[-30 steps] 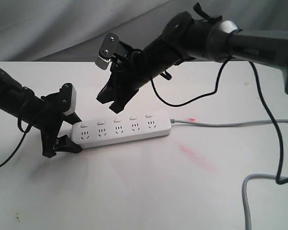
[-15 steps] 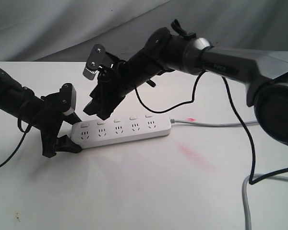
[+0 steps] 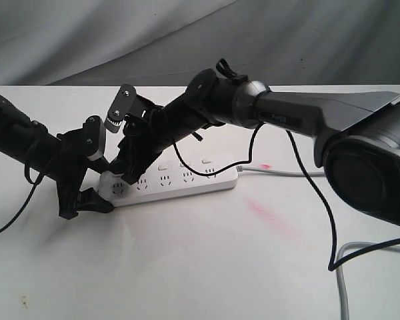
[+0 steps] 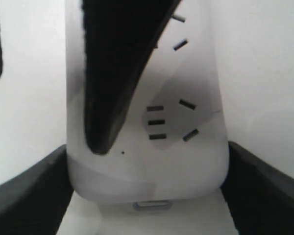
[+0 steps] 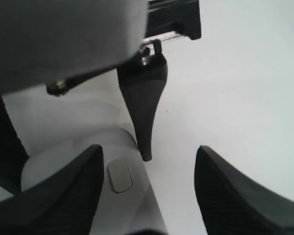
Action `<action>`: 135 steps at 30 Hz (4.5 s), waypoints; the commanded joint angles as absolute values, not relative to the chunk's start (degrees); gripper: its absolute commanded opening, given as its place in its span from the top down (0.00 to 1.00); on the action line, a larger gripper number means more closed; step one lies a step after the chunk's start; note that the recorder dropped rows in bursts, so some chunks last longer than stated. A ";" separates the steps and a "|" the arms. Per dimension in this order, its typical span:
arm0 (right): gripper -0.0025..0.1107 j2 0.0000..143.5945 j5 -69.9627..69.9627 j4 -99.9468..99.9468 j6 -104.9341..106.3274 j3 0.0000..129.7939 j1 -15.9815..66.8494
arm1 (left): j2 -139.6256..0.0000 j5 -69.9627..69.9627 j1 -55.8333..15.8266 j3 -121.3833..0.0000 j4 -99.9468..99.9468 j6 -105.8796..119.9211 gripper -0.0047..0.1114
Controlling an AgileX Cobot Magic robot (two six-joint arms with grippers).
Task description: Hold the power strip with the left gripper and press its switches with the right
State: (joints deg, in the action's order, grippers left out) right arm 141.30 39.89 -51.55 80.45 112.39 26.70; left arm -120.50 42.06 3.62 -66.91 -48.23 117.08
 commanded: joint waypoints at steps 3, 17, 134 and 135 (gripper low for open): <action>0.52 142.12 35.30 -52.02 81.60 112.79 26.79 | -121.55 40.34 3.10 -66.32 -43.41 118.81 0.55; 0.52 142.36 36.41 -53.46 82.08 112.79 26.93 | -121.55 40.34 3.10 -66.32 -43.41 118.79 0.55; 0.52 142.34 38.28 -42.93 88.41 105.13 23.87 | -121.55 40.34 3.10 -66.32 -43.41 118.94 0.55; 0.52 142.08 37.94 -44.08 88.41 105.13 23.87 | -121.55 40.34 3.10 -66.32 -43.41 118.94 0.55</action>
